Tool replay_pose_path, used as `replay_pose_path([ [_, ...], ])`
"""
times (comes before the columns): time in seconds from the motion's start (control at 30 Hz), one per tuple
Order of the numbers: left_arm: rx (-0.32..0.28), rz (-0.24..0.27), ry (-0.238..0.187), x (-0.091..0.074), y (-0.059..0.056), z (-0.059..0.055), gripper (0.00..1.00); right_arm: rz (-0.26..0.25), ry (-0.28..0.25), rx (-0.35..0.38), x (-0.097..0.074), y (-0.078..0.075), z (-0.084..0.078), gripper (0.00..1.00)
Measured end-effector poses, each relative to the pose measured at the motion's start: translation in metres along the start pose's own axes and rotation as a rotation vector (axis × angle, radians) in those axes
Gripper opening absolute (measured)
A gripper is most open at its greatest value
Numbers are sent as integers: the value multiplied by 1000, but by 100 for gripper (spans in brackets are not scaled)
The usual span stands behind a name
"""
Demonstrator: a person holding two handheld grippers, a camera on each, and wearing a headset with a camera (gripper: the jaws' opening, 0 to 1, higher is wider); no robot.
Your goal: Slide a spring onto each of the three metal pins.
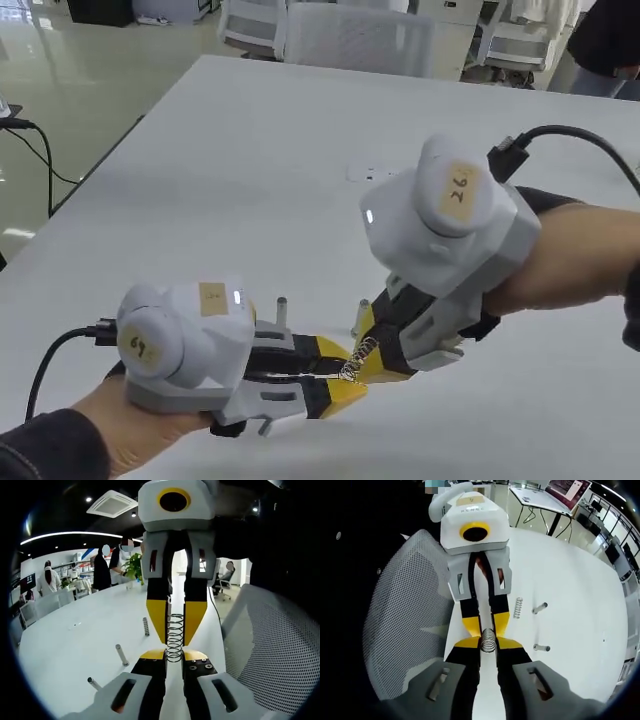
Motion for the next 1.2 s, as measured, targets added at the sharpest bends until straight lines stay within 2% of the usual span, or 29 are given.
replay_pose_path([
  [0.53,2,10,3,1,1,-1,9,-5,13,-8,2,-2,2,13],
  [0.8,-8,14,10,-1,2,-4,15,-23,22,-4,2,-7,0,13],
  [1.2,-53,94,24,-20,13,-16,29,-41,32,13,0,-12,-6,13],
])
Point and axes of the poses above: the centre of the closed fingertips' face, and the gripper's own axes: x roughly forward along the fingers, y roughly to its left, z roughly out of its top, the point moved 6 cm from there along -x, roughly backward along the fingers, and after that the axes turned 9 degrees about x, right-handed, at the moved point
